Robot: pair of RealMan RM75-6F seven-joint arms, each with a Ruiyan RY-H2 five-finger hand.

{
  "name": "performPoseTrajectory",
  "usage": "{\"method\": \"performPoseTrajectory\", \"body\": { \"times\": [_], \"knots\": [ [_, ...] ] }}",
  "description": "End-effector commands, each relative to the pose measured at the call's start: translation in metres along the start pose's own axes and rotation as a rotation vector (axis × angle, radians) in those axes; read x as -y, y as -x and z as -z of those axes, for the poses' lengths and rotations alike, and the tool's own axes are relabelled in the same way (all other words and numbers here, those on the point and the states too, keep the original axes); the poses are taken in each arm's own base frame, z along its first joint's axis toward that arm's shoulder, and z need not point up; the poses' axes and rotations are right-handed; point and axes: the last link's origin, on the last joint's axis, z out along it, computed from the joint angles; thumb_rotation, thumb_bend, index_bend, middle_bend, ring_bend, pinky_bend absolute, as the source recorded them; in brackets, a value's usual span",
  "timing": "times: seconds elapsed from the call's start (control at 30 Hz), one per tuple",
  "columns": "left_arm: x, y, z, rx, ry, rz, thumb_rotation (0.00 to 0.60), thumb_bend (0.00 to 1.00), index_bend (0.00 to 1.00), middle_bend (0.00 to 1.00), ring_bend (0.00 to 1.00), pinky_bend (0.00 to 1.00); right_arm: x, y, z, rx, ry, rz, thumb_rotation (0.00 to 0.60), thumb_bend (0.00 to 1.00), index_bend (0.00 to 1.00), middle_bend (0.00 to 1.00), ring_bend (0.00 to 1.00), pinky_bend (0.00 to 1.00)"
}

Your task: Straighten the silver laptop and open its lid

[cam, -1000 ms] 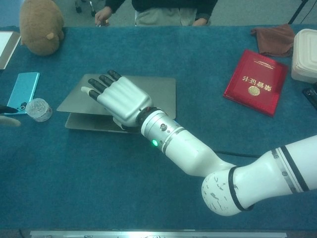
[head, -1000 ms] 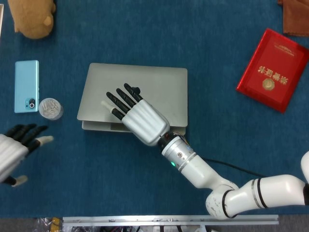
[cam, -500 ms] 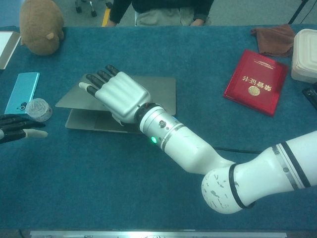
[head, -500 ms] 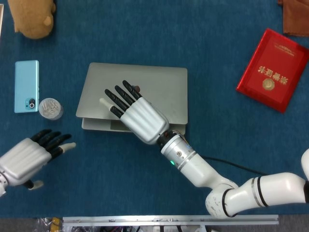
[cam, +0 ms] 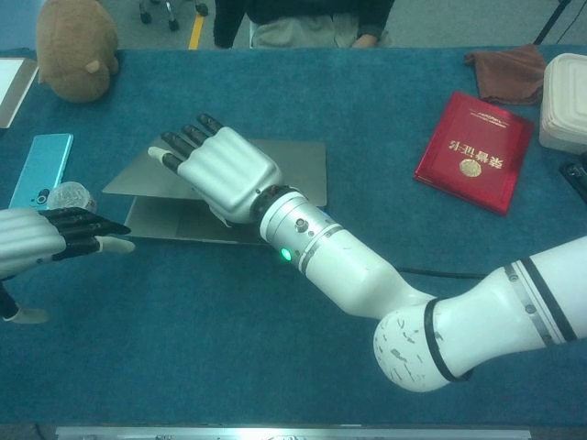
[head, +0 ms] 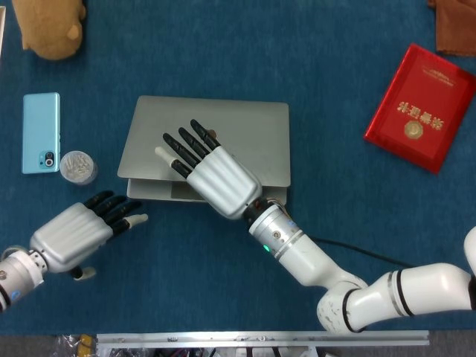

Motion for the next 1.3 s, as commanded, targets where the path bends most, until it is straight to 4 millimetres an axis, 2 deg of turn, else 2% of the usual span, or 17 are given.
{"method": "performPoseTrajectory", "body": {
  "times": [0.03,0.43,0.7,1.3],
  "knots": [
    [-0.002,0.002,-0.004,0.006,0.009,-0.007,0.6,0.17,0.0,0.0,0.0,0.04,-0.002,-0.001,0.0,0.001,0.004,-0.003,0.6,0.38,0.0,0.01,0.0,0.03],
    [0.002,0.009,-0.021,0.025,0.004,0.0,0.6,0.17,0.0,0.0,0.0,0.0,-0.005,-0.003,0.0,-0.001,0.014,-0.007,0.6,0.38,0.0,0.01,0.0,0.03],
    [0.006,0.005,-0.036,0.025,0.007,0.005,0.6,0.17,0.0,0.0,0.0,0.0,-0.004,-0.004,0.0,-0.003,0.014,-0.008,0.6,0.38,0.0,0.01,0.0,0.03],
    [0.012,0.013,-0.053,0.084,-0.023,0.014,0.6,0.17,0.0,0.0,0.0,0.0,-0.004,-0.005,-0.001,-0.003,0.018,-0.009,0.6,0.38,0.0,0.01,0.0,0.03]
  ]
}}
